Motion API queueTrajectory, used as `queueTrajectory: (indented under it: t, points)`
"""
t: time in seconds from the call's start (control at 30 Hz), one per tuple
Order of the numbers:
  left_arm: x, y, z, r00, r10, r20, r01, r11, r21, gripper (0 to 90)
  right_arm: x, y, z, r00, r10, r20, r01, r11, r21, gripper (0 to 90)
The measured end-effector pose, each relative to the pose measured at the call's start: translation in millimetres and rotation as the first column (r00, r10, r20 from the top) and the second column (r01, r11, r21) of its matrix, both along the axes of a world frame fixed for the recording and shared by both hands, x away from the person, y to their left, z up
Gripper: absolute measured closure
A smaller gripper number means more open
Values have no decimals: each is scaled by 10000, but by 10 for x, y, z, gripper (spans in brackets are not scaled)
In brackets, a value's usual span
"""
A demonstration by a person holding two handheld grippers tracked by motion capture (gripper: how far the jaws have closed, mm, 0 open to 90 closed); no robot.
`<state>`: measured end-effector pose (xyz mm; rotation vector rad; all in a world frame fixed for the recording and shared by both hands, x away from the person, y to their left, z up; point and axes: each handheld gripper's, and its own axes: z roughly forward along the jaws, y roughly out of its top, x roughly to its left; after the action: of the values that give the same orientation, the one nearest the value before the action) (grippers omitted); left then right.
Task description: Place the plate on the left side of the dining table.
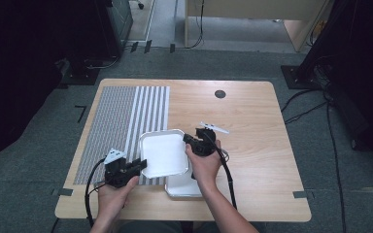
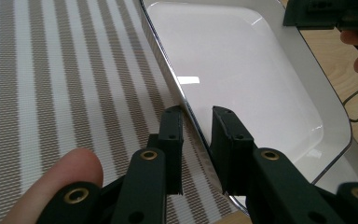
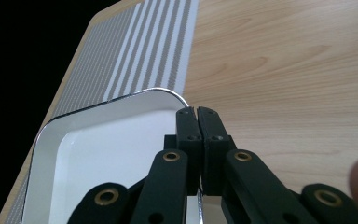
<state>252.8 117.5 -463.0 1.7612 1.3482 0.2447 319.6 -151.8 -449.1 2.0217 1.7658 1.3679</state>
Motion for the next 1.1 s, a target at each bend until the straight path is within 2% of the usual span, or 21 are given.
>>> queueTrajectory:
  t: [0.27, 0.43, 0.53, 0.73, 1.1]
  points:
    - [103, 295, -12, 9987, 501, -97, -502, 9987, -85, 756, 154, 312, -25, 9997, 225, -117, -225, 9997, -11, 900]
    - [182, 425, -41, 9975, 657, -256, -661, 9977, -149, 759, 244, 461, -46, 9993, 314, -196, -316, 9995, -95, 900]
    - [232, 505, -57, 9968, 671, -437, -686, 9971, -342, 755, 302, 551, -66, 9990, 321, -304, -323, 9994, -80, 899]
    - [329, 633, -57, 9952, 823, -533, -832, 9964, -136, 759, 401, 711, -78, 9987, 305, -415, -309, 9995, -84, 898]
    - [623, 791, -5, 9895, 1248, -734, -1223, 9918, 381, 776, 700, 982, -72, 9979, 151, -628, -169, 9995, -278, 897]
